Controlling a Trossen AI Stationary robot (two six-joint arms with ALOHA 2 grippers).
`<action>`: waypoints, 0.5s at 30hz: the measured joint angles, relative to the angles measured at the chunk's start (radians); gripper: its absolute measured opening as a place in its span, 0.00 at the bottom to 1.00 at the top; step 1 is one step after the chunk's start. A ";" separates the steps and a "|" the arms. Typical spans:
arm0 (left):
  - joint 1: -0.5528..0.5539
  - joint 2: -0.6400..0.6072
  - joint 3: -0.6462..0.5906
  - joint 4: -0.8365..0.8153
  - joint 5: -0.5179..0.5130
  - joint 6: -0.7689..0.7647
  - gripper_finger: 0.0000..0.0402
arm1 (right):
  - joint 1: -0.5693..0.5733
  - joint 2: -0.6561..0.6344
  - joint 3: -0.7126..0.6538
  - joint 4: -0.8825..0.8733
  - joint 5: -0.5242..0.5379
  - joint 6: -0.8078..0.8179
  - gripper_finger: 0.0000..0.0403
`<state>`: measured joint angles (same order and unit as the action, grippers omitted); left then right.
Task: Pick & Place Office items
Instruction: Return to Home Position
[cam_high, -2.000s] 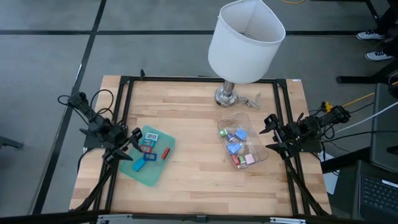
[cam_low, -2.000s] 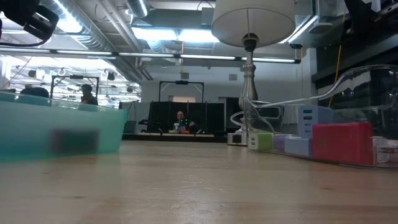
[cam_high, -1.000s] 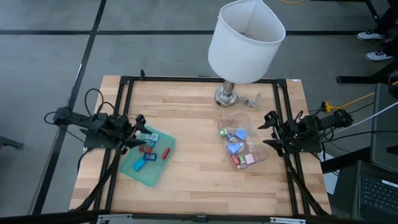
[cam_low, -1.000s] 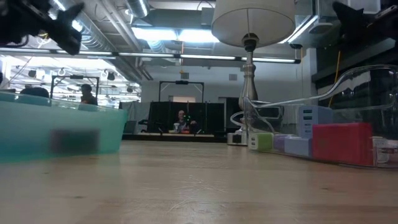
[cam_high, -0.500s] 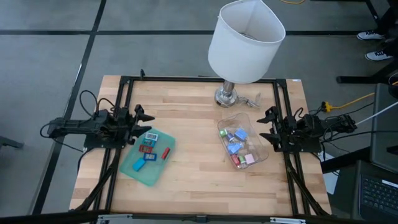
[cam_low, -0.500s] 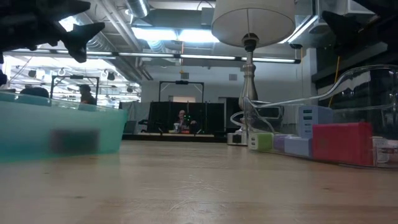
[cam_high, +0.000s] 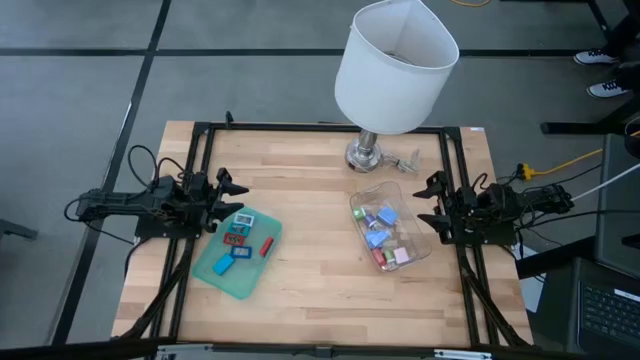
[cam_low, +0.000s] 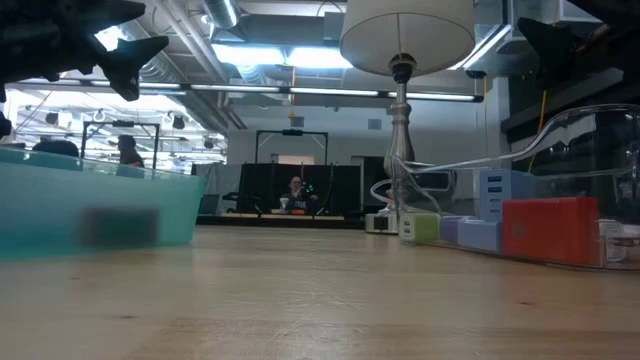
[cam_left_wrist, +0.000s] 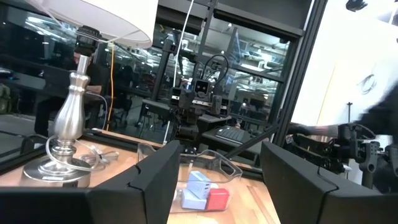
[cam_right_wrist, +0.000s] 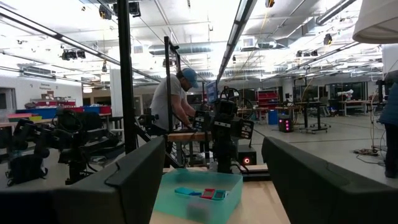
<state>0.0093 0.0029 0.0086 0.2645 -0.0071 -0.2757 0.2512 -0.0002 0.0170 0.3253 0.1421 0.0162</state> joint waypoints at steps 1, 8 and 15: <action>0.000 0.000 0.000 0.000 0.000 0.000 0.54 | 0.000 0.000 0.000 0.000 0.000 0.000 0.69; 0.000 0.000 0.000 0.000 0.000 0.000 0.54 | 0.000 0.000 0.000 0.000 0.000 0.000 0.69; 0.000 0.000 0.000 0.000 0.000 0.000 0.54 | 0.000 0.000 0.000 0.001 0.000 0.000 0.69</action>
<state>0.0093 0.0032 0.0086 0.2642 -0.0071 -0.2757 0.2512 -0.0002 0.0170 0.3260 0.1421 0.0163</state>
